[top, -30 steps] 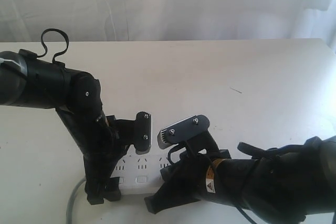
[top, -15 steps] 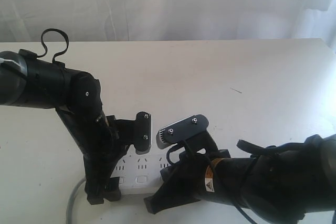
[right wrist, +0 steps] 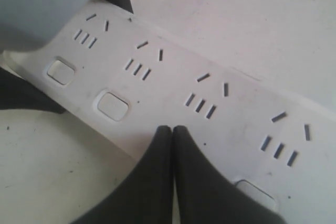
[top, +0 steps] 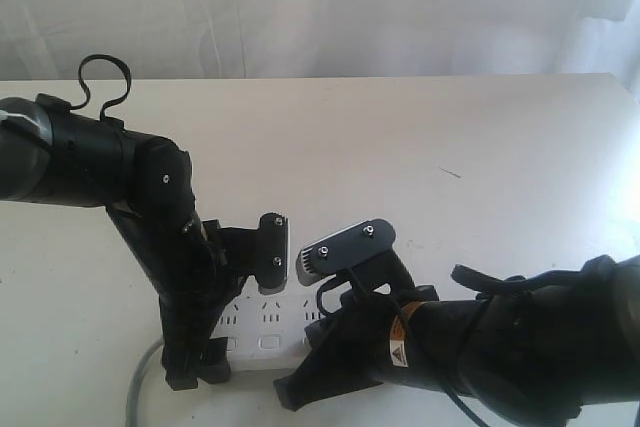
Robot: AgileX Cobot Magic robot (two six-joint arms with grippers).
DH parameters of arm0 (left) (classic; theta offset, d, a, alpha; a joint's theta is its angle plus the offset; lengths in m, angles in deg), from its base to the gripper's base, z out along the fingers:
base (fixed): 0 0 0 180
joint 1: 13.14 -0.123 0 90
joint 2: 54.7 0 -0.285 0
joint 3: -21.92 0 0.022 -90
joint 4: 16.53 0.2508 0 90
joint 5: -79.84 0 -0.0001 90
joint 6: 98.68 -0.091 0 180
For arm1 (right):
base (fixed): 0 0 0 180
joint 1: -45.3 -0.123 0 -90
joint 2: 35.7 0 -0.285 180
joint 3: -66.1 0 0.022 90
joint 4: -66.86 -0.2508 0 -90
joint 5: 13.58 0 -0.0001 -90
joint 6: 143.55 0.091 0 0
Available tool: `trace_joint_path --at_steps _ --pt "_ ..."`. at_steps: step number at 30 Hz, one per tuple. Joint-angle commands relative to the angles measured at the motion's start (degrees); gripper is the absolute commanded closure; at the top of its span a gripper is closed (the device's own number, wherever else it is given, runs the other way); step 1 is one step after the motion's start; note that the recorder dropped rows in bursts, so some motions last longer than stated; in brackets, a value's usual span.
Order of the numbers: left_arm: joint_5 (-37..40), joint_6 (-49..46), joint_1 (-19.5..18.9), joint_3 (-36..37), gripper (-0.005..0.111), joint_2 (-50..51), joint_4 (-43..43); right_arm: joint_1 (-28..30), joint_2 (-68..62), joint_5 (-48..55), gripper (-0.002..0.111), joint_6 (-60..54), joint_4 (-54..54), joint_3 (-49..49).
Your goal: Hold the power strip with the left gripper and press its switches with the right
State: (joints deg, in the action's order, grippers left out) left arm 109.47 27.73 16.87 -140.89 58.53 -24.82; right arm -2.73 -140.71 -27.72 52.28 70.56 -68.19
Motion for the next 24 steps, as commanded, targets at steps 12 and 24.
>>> trace_joint_path --at_steps 12,24 --pt "4.6 -0.6 -0.1 1.5 0.107 1.9 0.9 0.1 -4.5 16.3 0.108 -0.4 0.4 -2.3" --pt "4.4 -0.6 -0.1 1.5 0.107 1.9 0.9 0.1 1.4 4.1 0.108 -0.2 0.4 0.4"
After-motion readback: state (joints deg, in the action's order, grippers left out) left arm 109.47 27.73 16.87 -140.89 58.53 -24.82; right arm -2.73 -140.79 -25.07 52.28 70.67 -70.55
